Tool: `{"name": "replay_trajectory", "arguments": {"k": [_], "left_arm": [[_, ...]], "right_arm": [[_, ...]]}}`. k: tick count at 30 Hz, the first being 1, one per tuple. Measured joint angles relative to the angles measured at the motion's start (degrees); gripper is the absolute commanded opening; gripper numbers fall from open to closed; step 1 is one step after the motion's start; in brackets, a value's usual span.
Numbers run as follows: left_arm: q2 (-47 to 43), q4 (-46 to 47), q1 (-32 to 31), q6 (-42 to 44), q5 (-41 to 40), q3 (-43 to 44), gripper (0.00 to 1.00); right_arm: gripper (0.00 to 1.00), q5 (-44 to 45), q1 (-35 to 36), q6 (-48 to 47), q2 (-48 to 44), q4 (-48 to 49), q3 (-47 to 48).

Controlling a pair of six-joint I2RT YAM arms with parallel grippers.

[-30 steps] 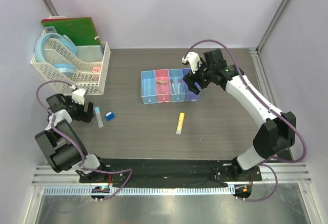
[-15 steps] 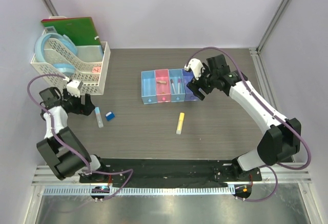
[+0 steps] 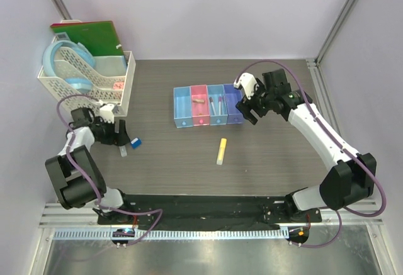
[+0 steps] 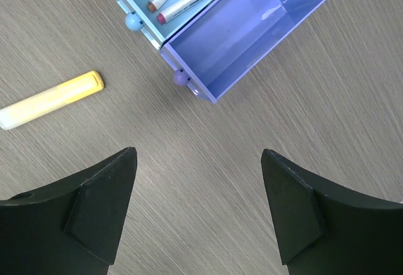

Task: Sort the stationery into containers
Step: Pick up the stationery from the center of the board.

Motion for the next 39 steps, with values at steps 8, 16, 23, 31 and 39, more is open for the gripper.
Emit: {"name": "replay_trajectory", "arguments": {"k": [8, 16, 23, 31, 39], "left_arm": [[2.29, 1.53, -3.06, -2.56, -9.86, -1.27, 0.82], [4.22, 4.13, -3.19, -3.89, -15.26, -1.25, 0.76], [6.29, 6.05, -4.04, -4.63, -18.05, 0.26, 0.55], [7.04, 7.21, -4.52, -4.50, -19.52, 0.57, 0.32], [7.13, 7.37, -4.81, -4.46, -19.82, 0.68, 0.00]], "right_arm": [[0.84, -1.22, -0.04, 2.36, 0.00, 0.20, -3.02], [0.84, -2.84, 2.16, 5.25, -0.09, 0.04, -8.59], [0.81, -3.10, 7.08, 9.11, -0.07, 0.83, -14.16], [0.81, -1.49, 8.61, 17.40, 4.98, 5.27, -16.61], [0.80, 1.49, 13.35, 25.35, 10.16, 9.31, -16.59]]}}
